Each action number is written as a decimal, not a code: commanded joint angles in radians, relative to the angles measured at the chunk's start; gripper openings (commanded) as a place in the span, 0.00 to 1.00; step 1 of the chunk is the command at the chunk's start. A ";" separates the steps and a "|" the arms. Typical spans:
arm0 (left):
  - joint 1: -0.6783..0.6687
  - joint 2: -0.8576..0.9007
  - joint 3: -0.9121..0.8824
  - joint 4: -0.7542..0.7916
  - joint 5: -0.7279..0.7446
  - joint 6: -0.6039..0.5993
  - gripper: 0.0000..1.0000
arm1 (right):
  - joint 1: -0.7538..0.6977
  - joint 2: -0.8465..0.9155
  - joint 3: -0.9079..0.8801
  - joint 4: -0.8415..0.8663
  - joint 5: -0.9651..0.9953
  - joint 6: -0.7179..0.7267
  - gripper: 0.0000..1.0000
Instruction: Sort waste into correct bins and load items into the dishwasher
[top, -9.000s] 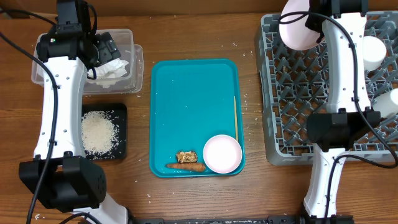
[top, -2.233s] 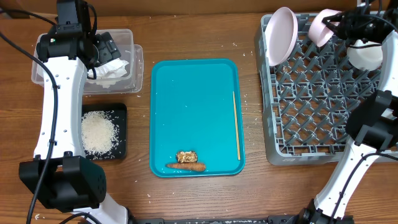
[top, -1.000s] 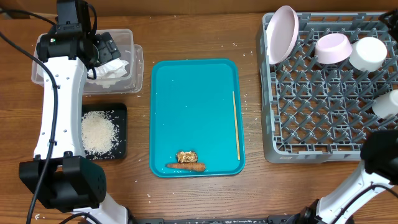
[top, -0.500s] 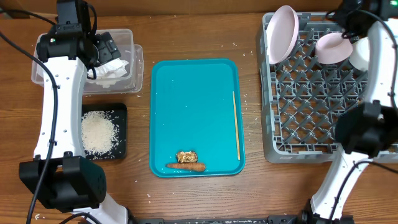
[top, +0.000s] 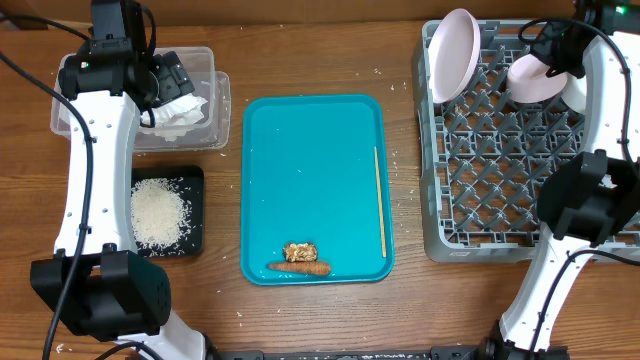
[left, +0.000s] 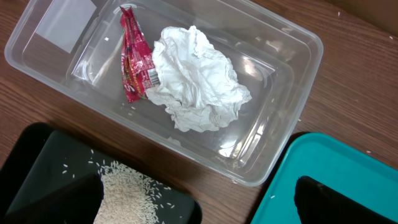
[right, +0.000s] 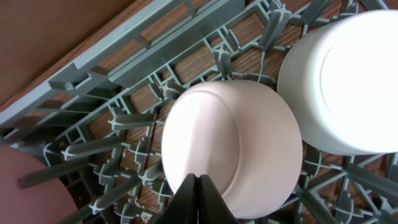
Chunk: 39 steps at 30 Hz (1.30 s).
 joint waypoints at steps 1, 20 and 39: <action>-0.003 -0.013 -0.003 0.001 0.004 -0.017 1.00 | -0.003 0.029 0.007 0.000 0.012 0.005 0.04; -0.003 -0.013 -0.003 0.001 0.004 -0.017 1.00 | -0.027 0.037 -0.039 0.015 0.081 0.001 0.04; -0.003 -0.013 -0.003 0.001 0.004 -0.017 1.00 | -0.075 0.001 0.063 -0.116 0.210 0.022 0.04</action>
